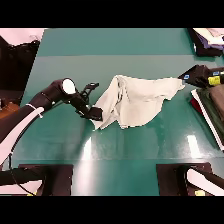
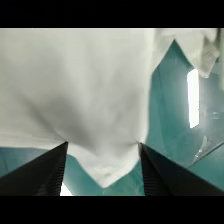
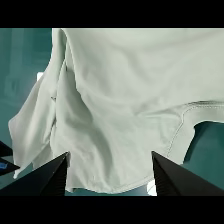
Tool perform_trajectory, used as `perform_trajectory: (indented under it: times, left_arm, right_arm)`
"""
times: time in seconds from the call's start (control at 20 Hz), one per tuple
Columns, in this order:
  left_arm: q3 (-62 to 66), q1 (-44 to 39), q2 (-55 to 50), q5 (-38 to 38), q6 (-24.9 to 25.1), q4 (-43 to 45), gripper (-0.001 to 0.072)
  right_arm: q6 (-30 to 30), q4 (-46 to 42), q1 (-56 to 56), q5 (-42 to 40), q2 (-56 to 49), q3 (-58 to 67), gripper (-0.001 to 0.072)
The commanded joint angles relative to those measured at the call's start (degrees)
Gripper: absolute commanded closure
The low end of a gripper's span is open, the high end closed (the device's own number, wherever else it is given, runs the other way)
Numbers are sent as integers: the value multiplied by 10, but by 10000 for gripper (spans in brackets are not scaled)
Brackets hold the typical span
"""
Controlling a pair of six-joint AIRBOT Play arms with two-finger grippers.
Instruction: Fold the shirts.
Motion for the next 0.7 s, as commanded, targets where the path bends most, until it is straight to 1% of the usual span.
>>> perform_trajectory:
  times: [0.0, 0.15, 0.3, 0.5, 0.6, 0.65]
  left_arm:
    - [-12, -43, 2, 26, -21, 42, 175]
    - [-11, -63, 2, 58, -89, 109, 176]
    - [-12, -64, 2, 61, -103, 134, 175]
    - [-11, -65, -6, 67, -108, 136, 184]
    - [-11, -64, -9, 68, -109, 136, 679]
    - [-10, -64, -8, 71, -105, 137, 679]
  right_arm:
    - [-1, 1, 0, -15, 23, -28, 139]
    - [-1, 1, 1, -9, 23, -28, 139]
    - [-1, 1, 1, -8, 23, -28, 139]
    - [-1, 2, 1, -8, 23, -28, 139]
    - [-1, 2, 1, -7, 23, -28, 139]
    - [-1, 2, 1, -6, 23, -28, 139]
